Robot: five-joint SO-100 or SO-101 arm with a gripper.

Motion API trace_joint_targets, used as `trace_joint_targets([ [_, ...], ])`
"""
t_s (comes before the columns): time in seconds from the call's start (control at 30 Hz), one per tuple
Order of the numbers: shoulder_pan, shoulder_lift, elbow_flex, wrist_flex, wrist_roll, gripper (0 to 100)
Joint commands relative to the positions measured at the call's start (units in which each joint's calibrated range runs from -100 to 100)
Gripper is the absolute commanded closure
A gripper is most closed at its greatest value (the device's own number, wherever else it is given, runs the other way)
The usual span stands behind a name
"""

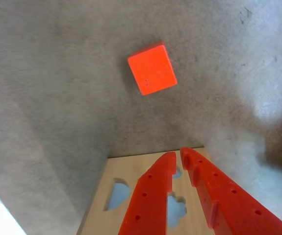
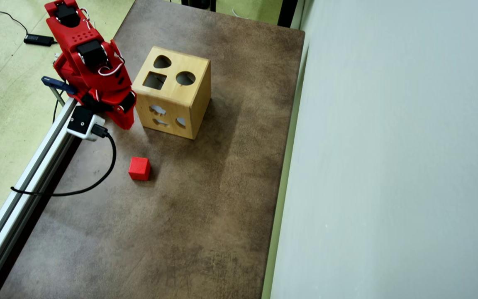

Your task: Pick and place the red cube on the square hole

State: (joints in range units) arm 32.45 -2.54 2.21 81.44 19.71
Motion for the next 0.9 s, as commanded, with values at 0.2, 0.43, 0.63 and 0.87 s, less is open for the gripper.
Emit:
trace_joint_targets([
  [0.2,0.39,-1.32,-2.57,-0.09,0.05,97],
  [0.43,0.91,-1.41,-2.75,0.07,0.00,97],
  [0.63,0.99,-1.41,-2.84,0.15,0.44,97],
  [0.87,0.91,-0.64,-2.84,6.82,0.49,74],
])
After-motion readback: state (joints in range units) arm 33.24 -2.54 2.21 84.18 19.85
